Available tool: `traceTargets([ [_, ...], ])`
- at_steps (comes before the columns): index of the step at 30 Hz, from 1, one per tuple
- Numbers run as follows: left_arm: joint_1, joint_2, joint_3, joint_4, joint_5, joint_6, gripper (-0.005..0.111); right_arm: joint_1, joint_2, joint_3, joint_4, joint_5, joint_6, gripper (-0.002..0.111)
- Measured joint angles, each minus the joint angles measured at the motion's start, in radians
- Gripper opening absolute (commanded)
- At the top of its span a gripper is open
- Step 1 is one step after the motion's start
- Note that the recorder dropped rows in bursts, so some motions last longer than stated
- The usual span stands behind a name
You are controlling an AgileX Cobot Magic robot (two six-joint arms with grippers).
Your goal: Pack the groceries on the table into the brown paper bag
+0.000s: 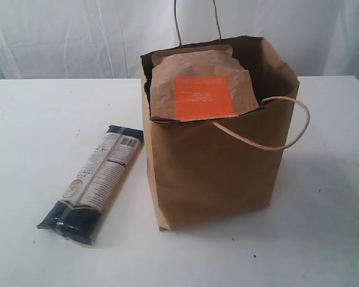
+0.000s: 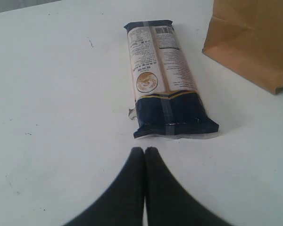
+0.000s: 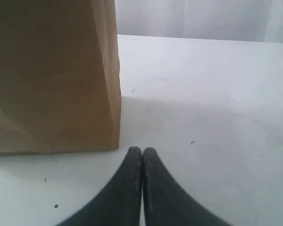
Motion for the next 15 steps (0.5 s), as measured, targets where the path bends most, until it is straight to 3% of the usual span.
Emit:
traceTargets([
  [15,0.000,0.000,0.000,0.000,0.000,0.000,0.000,0.000,0.000,0.000,-0.002,-0.052,0.000,0.000],
])
